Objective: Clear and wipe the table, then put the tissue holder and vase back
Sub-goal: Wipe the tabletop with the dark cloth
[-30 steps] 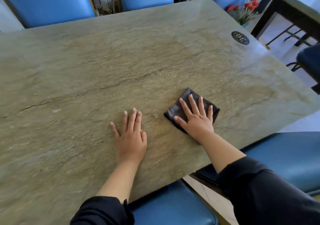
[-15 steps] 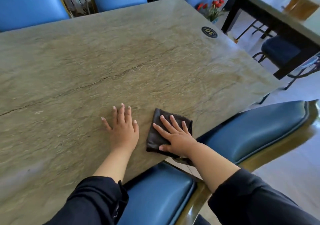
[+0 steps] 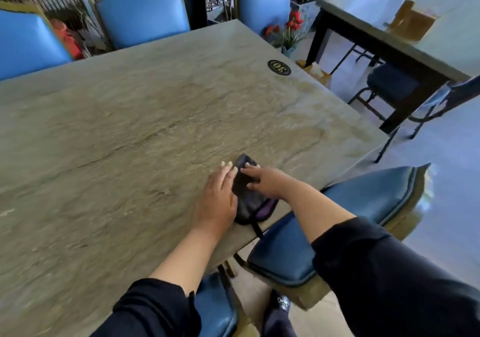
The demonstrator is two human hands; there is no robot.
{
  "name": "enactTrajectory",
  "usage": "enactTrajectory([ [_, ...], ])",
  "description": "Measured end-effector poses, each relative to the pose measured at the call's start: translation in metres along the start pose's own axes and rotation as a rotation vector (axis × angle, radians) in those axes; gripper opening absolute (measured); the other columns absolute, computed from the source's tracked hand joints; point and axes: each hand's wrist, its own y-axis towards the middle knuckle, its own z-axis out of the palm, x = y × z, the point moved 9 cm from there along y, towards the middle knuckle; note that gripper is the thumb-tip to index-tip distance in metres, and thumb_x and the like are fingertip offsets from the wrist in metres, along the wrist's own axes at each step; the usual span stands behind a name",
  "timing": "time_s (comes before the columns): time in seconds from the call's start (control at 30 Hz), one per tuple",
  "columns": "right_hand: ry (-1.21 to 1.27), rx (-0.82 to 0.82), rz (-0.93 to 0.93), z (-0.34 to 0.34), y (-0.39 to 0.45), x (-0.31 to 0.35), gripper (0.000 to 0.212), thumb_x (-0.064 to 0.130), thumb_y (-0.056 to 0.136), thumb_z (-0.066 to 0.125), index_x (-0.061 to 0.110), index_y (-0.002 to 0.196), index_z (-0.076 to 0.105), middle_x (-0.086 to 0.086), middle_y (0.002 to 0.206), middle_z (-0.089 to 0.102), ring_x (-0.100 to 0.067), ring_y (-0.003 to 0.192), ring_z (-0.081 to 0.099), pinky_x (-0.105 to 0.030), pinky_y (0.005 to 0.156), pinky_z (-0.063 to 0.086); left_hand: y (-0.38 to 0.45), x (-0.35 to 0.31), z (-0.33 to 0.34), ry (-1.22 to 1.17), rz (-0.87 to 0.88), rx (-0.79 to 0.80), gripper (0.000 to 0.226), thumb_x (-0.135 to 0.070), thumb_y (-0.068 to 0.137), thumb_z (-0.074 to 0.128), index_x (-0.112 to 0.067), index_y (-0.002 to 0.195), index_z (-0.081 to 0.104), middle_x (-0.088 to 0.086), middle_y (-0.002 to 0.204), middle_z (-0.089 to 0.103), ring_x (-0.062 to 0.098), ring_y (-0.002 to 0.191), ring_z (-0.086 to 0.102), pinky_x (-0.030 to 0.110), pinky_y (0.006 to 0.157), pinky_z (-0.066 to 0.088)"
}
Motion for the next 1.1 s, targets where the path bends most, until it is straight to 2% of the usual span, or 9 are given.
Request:
enactTrajectory([
  [0.07,0.178,-0.23,0.059,-0.044,0.002,-0.029,0.038,0.019,0.098,0.045,0.024,0.133,0.055,-0.004,0.138,0.055,-0.022,0.129,0.048,-0.027,0.101,0.038,0.013,-0.021,0.035,0.081,-0.023,0.127,0.059,-0.023,0.096,0.037,-0.016,0.152,0.019,0.004,0.161,0.013,0.019,0.148,0.007,0.039,0.121,0.012],
  [0.13,0.191,-0.324,0.118,-0.071,0.013,-0.055,0.037,0.015,0.097,0.041,0.025,0.127,0.06,-0.005,0.13,0.06,-0.025,0.121,0.054,-0.028,0.092,0.043,0.016,-0.032,0.065,0.219,-0.1,0.184,0.061,-0.038,0.098,0.029,-0.017,0.153,0.013,0.007,0.162,0.006,0.025,0.149,0.002,0.047,0.12,0.0],
  [0.2,0.02,-0.262,0.144,-0.082,0.029,-0.076,0.043,0.015,0.097,0.038,0.029,0.135,0.052,-0.006,0.146,0.042,-0.028,0.135,0.038,-0.034,0.102,0.04,0.012,-0.043,0.084,0.305,-0.151,0.226,0.064,-0.046,0.092,0.028,-0.016,0.15,0.028,0.01,0.159,0.021,0.034,0.146,0.017,0.058,0.115,0.006],
  [0.27,-0.155,-0.182,0.144,-0.093,0.043,-0.096,0.05,0.018,0.097,0.038,0.03,0.145,0.037,-0.008,0.159,0.016,-0.029,0.148,0.008,-0.045,0.116,0.025,0.006,-0.052,0.095,0.379,-0.048,0.261,0.064,-0.05,0.091,0.031,-0.02,0.148,0.035,0.006,0.157,0.027,0.035,0.145,0.021,0.064,0.109,0.014],
  [0.4,-0.203,-0.017,0.149,-0.092,0.048,-0.135,0.06,0.016,0.098,0.038,0.03,0.152,0.016,-0.005,0.162,-0.006,-0.037,0.147,-0.008,-0.051,0.118,0.015,-0.013,-0.042,0.082,0.435,0.216,0.29,0.065,-0.063,0.09,0.031,-0.04,0.15,0.021,-0.009,0.16,0.016,0.023,0.148,0.01,0.072,0.105,0.014],
  [0.53,-0.186,0.116,0.153,-0.067,0.045,-0.151,0.074,0.008,0.097,0.035,0.032,0.152,-0.007,0.001,0.158,-0.026,-0.035,0.145,-0.019,-0.053,0.118,0.012,0.018,-0.008,0.066,0.42,-0.076,0.242,0.068,-0.076,0.085,0.019,-0.052,0.147,0.005,-0.017,0.16,-0.004,0.018,0.148,-0.009,0.073,0.107,0.002],
  [0.7,-0.144,0.146,0.176,-0.065,0.047,-0.156,0.075,0.002,0.097,0.03,0.033,0.151,-0.013,0.001,0.155,-0.032,-0.035,0.144,-0.023,-0.053,0.117,0.01,0.074,-0.022,0.086,0.419,-0.376,0.263,0.076,-0.082,0.079,0.004,-0.048,0.145,-0.013,-0.013,0.157,-0.024,0.027,0.143,-0.027,0.072,0.103,-0.015],
  [0.93,-0.021,0.096,0.281,-0.075,0.035,-0.147,0.07,0.0,0.098,0.029,0.027,0.153,-0.004,-0.005,0.159,-0.023,-0.041,0.145,-0.015,-0.052,0.118,0.011,0.028,-0.087,0.118,0.355,0.118,0.364,0.075,-0.077,0.084,0.019,-0.046,0.149,-0.003,-0.016,0.157,-0.019,0.019,0.144,-0.026,0.062,0.111,-0.01],
  [1.1,0.178,0.028,0.241,-0.081,0.025,-0.097,0.044,0.01,0.1,0.038,0.005,0.145,0.038,-0.017,0.152,0.034,-0.032,0.138,0.035,-0.037,0.112,0.032,-0.002,-0.071,0.106,0.159,0.287,0.464,0.066,-0.037,0.091,0.049,-0.048,0.147,0.017,-0.023,0.157,-0.005,0.005,0.145,-0.018,0.036,0.116,-0.016],
])
